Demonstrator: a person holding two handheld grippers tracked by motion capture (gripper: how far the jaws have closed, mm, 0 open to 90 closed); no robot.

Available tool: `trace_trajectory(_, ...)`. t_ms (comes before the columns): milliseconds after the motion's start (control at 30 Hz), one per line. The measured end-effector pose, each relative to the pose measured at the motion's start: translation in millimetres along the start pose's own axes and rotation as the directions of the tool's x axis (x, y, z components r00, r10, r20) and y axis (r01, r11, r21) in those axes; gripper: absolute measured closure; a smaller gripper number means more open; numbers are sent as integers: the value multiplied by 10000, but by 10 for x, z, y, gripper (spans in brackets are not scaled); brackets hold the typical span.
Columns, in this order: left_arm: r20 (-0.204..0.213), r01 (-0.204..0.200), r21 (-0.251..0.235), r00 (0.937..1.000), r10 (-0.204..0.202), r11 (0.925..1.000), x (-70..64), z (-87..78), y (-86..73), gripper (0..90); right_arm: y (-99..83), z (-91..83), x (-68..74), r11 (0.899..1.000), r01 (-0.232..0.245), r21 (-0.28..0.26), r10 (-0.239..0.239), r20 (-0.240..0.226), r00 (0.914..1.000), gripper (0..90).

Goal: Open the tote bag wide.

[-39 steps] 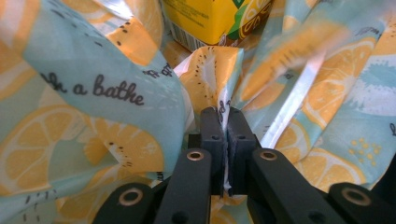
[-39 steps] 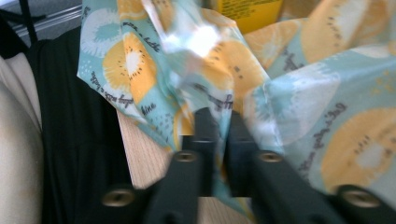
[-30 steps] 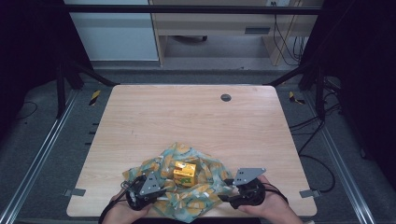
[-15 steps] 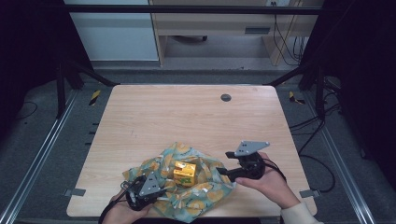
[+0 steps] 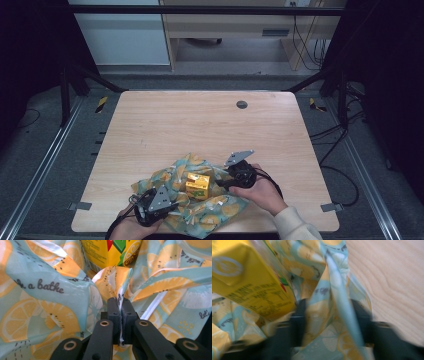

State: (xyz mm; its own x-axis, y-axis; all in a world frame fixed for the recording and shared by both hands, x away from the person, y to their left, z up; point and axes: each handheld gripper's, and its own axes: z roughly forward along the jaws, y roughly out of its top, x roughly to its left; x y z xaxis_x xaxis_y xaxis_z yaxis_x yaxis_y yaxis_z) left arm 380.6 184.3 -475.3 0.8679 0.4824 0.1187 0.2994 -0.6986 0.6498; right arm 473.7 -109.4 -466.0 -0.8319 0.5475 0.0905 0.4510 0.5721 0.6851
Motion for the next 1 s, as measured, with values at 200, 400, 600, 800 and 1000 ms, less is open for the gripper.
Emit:
trace_trajectory(200,-114,-313,307,9994,317,9990,-21,-2,-7,891,16,2,-112,9991,-344,-255,350,233,9991,900)
trace_trajectory(400,-357,-616,771,9973,645,9951,-43,6,-14,891,15,-74,-258,9932,-853,-796,896,522,9946,900)
trace_trajectory(600,-601,-427,1029,9970,491,9938,-18,14,-47,891,-21,15,-360,9929,-1141,-349,1167,845,9896,900)
trace_trajectory(800,-807,-267,1389,9960,381,9899,12,-16,-92,893,-51,66,-457,9916,-1265,-263,1286,1096,9856,900)
trace_trajectory(1000,-868,-193,1674,9956,342,9857,24,-38,-118,895,-96,91,-550,9885,-1500,-201,1513,1244,9806,900)
